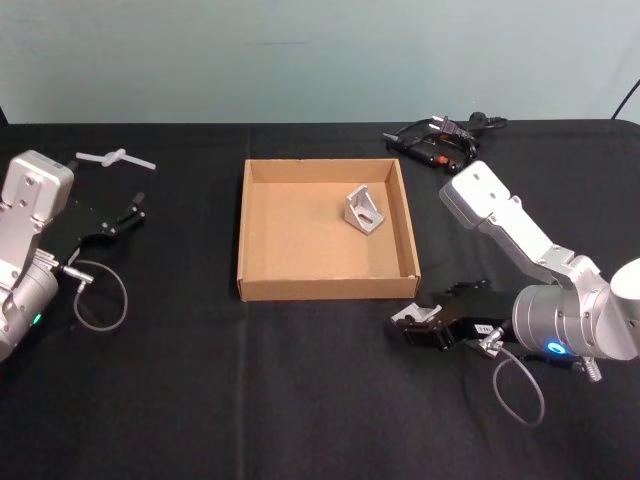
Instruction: Use one hand to pick up the angle iron from the table and place it into the box.
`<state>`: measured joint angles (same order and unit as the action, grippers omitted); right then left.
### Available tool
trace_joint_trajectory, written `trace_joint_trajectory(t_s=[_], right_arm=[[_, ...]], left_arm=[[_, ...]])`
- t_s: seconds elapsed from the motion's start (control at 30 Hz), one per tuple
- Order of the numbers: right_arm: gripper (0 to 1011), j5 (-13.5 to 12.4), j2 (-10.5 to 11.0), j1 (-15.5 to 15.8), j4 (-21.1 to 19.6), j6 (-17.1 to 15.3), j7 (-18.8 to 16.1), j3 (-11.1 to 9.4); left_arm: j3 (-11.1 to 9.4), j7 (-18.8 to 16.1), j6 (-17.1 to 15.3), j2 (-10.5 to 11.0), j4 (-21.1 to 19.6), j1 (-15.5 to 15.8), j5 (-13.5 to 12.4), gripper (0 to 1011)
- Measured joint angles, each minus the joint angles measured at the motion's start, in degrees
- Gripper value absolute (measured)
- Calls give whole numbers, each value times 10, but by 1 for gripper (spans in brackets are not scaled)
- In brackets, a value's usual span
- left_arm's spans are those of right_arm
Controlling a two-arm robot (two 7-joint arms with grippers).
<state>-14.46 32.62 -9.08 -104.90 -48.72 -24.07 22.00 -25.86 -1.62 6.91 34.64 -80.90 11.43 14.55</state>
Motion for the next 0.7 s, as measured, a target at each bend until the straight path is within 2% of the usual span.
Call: trace_joint_trajectory(t_s=[0.03, 0.23, 0.3, 0.7], right_arm=[[692, 0, 0, 0, 0, 0, 0, 0], [536, 0, 0, 0, 0, 0, 0, 0], [456, 0, 0, 0, 0, 0, 0, 0], [450, 0, 0, 0, 0, 0, 0, 0]], left_arm=[[0, 0, 0, 0, 0, 0, 0, 1005], [0, 0, 0, 0, 0, 0, 0, 1005], [0, 0, 0, 0, 0, 0, 0, 1005], [0, 0, 0, 0, 0, 0, 0, 1005]])
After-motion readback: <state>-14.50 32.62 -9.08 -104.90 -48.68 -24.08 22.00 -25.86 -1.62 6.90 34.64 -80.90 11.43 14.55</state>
